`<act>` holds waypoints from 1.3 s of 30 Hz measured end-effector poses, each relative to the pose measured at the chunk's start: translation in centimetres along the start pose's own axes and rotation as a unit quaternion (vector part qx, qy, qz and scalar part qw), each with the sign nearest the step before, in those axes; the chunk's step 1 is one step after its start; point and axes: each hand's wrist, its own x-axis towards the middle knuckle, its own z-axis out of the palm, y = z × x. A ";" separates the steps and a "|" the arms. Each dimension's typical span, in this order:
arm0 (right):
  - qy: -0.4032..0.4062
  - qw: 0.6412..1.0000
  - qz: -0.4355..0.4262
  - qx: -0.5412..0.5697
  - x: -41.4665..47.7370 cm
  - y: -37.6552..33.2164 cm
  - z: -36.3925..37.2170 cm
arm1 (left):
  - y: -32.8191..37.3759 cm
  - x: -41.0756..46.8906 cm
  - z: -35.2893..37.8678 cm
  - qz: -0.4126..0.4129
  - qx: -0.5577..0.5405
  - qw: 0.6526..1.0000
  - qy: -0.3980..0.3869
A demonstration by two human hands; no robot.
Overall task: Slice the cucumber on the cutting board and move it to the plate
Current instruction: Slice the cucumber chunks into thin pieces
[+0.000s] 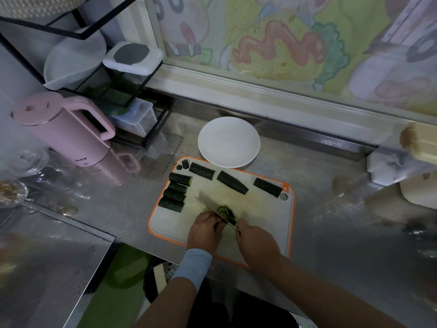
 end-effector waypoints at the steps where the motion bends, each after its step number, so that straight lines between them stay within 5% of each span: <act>1: 0.002 1.000 -0.002 -0.001 0.3 0.0 0.2 | 0.1 -0.1 0.0 0.010 -0.006 1.000 0.008; 5: -0.004 1.000 0.001 0.004 1.3 -0.5 0.4 | 0.0 -0.5 -0.2 0.056 -0.007 0.998 0.018; 39: -0.006 1.000 0.010 -0.004 -1.2 -0.1 -1.3 | 0.4 -0.2 -0.6 -0.015 0.011 1.000 -0.015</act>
